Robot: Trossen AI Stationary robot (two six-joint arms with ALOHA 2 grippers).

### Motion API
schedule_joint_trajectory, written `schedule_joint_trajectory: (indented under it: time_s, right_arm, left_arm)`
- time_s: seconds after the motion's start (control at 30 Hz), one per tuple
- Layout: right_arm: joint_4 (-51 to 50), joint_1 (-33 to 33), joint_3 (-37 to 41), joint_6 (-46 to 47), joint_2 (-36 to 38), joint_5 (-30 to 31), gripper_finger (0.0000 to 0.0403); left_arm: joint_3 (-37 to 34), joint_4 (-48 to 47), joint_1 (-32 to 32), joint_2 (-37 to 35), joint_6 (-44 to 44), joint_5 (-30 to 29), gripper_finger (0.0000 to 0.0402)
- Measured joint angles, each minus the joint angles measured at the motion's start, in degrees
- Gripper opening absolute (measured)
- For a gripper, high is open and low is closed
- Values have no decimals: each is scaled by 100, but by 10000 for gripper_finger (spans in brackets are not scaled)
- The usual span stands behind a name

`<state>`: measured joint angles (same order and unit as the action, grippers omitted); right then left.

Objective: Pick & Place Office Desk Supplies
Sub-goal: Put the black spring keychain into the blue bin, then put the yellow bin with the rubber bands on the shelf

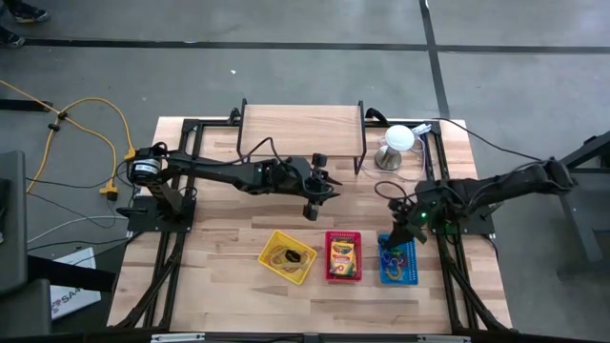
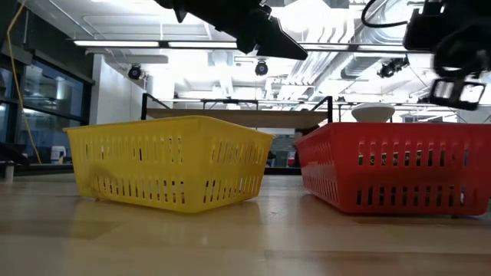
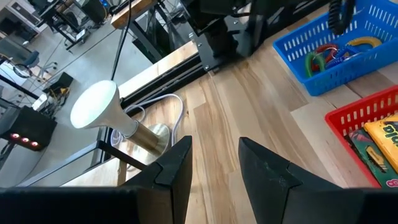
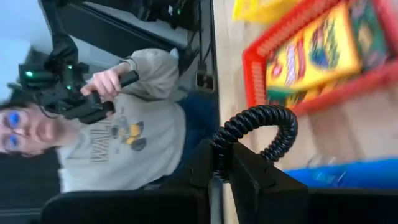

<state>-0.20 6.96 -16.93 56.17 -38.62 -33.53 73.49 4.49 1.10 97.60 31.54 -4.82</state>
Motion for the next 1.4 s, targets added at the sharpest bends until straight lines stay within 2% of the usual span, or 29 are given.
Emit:
schedule_joint_trajectory:
  time_s: [0.13,0.3,0.4,0.6,0.9,1.4]
  right_arm:
    - [-130,512,0,934,-1,211,26]
    - [-884,1141,0,1558,-23,944,26]
    - [-1279,1403,7,1741,-25,1278,26]
    - [-1299,1680,7,1758,-23,1682,51]
    - [-1298,1758,7,1761,-23,1739,99]
    - [-1251,1744,7,1797,52,1620,103]
  left_arm:
    - [0,0,-2,0,-5,2,124]
    - [0,1,-7,0,-5,2,124]
    - [0,16,-7,0,-5,2,124]
    - [0,26,-15,0,-5,2,124]
    - [0,26,-28,0,-23,4,124]
    - [0,26,-33,0,-31,4,124]
